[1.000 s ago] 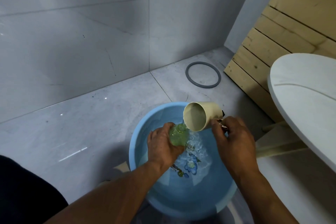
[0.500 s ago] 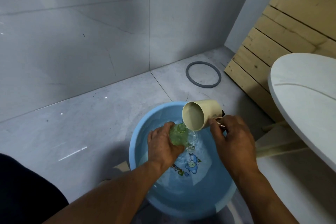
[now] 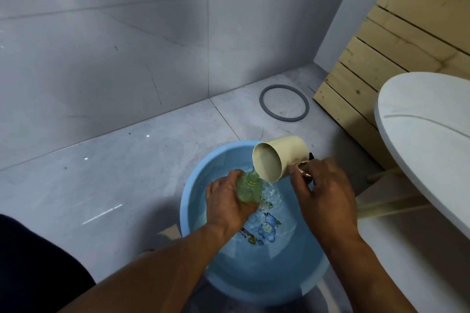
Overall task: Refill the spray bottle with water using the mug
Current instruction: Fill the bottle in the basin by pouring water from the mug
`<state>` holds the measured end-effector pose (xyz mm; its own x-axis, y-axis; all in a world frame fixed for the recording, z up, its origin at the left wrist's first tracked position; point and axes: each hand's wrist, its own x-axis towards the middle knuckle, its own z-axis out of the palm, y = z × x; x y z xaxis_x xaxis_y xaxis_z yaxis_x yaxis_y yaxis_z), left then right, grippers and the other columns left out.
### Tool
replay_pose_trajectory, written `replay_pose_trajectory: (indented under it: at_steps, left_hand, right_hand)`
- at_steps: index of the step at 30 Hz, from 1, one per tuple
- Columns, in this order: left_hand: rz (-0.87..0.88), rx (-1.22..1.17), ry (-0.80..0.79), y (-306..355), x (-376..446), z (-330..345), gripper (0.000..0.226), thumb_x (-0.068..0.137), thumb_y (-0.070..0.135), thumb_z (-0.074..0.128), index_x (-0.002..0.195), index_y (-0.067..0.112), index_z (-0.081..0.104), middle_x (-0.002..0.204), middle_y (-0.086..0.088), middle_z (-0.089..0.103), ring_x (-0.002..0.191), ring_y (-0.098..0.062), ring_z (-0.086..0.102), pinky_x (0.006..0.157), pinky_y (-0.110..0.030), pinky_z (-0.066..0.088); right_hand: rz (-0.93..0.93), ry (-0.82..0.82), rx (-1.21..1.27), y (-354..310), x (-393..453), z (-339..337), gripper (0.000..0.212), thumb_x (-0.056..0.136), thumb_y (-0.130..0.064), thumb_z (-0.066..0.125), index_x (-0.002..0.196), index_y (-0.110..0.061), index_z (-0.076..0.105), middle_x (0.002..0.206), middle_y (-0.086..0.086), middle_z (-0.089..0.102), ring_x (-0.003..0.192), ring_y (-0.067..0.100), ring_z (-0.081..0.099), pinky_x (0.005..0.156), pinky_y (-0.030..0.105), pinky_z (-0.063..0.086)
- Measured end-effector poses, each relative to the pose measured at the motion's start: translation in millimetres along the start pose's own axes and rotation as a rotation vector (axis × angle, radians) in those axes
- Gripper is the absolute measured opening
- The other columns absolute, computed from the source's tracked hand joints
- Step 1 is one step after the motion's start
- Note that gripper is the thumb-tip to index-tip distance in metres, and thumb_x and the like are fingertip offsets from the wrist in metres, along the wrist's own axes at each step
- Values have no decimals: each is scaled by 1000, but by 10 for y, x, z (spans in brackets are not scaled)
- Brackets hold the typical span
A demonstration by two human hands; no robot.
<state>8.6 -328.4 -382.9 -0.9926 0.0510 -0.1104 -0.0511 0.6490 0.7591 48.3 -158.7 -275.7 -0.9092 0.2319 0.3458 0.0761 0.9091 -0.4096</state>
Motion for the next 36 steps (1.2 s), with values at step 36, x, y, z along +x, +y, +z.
replay_pose_trajectory:
  at_steps: [36]
  left_hand:
    - [15,5,28,108,-47,-36,56,64,35,84,114,35,59,102,12,71,106,-15,62,104,-35,41]
  right_hand:
    - [-279,111,-151,-101,-36,-35,21,90,-29,69,81,-10,66,83,7,60,73,23,46,65,33,36]
